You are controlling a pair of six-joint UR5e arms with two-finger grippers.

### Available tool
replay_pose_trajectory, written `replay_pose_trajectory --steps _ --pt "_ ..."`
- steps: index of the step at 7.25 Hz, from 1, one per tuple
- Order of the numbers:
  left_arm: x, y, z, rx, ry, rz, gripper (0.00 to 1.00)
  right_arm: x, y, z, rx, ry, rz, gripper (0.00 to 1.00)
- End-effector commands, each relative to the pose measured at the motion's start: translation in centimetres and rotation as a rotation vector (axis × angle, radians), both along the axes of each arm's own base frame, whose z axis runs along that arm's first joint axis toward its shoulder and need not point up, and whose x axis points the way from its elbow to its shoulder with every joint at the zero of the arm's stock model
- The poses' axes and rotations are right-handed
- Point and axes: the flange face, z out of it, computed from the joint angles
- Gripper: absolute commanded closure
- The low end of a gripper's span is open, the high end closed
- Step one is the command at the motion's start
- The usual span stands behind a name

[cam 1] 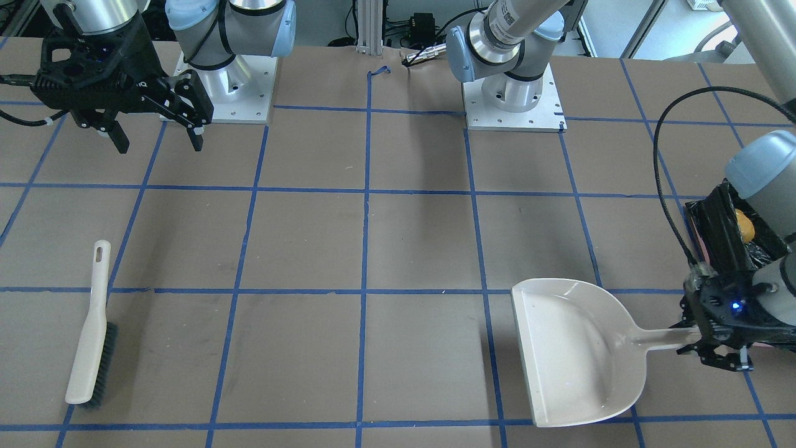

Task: Sweep and dump trash into bin
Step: 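Bring the empty dustpan back and set it on the table with the left gripper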

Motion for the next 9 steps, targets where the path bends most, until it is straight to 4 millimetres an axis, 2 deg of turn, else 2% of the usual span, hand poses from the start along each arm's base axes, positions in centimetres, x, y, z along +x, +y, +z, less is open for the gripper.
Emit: replay_pose_trajectory --steps 1,3,5,6,7,8,9 --pt "-5.0 -1.5 -5.0 0.083 0.026 0.019 1.0 0.0 0.0 0.0 0.001 -0.001 0.0 0.0" --pt "-6.2 -2.4 -7.7 0.111 0.039 -0.004 1.0 0.0 0.0 0.0 0.0 -0.004 0.0 0.0" --pt "-8.0 -2.1 -8.7 0.131 0.031 -0.017 1.0 0.0 0.0 0.0 0.001 -0.003 0.0 0.0" --pt "-8.4 -2.1 -8.4 0.127 0.03 -0.025 1.0 0.0 0.0 0.0 0.0 -0.004 0.0 0.0" --pt "-8.5 -2.1 -8.2 0.123 0.027 -0.025 0.95 0.0 0.0 0.0 0.0 -0.004 0.0 0.0" --pt "-8.3 -2.4 -8.4 0.109 0.022 -0.026 0.31 0.1 0.0 0.0 -0.001 -0.007 0.001 0.0" --pt "-8.3 -2.6 -8.6 0.103 0.019 -0.028 0.0 0.0 0.0 0.0 -0.001 -0.006 0.0 0.0"
